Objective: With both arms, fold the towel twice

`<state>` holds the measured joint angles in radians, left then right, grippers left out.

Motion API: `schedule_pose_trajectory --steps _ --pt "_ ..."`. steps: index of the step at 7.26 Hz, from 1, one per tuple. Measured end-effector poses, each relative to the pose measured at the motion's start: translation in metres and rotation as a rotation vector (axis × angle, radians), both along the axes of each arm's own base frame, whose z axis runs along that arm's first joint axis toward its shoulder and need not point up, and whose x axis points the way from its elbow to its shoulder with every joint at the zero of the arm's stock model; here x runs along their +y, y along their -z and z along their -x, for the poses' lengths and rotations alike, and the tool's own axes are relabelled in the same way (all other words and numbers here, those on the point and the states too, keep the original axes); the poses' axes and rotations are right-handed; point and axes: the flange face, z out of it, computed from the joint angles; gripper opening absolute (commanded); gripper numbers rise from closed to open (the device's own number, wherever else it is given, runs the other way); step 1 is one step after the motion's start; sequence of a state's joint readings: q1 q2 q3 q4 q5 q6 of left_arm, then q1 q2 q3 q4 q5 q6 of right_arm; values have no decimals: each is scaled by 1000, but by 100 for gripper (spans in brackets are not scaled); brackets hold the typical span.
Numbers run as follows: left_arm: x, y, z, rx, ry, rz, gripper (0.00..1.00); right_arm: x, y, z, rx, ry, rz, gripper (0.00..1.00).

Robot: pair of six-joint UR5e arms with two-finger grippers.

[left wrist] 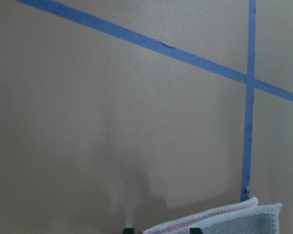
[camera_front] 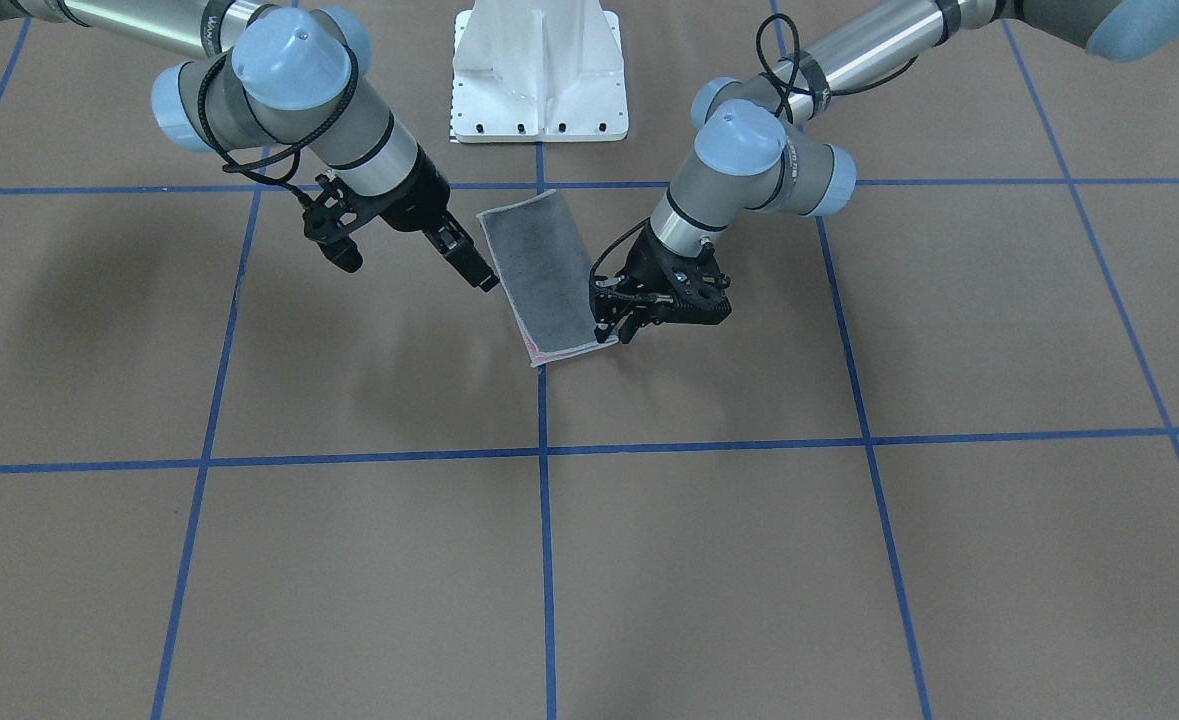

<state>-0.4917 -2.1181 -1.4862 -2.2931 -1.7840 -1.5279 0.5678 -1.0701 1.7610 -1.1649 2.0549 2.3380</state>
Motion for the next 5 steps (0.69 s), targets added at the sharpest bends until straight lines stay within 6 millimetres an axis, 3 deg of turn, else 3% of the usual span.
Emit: schedule_pose_trajectory --steps 5 --pt "0 8 -3 9 -1 -5 0 -2 -7 -4 7 0 10 100"
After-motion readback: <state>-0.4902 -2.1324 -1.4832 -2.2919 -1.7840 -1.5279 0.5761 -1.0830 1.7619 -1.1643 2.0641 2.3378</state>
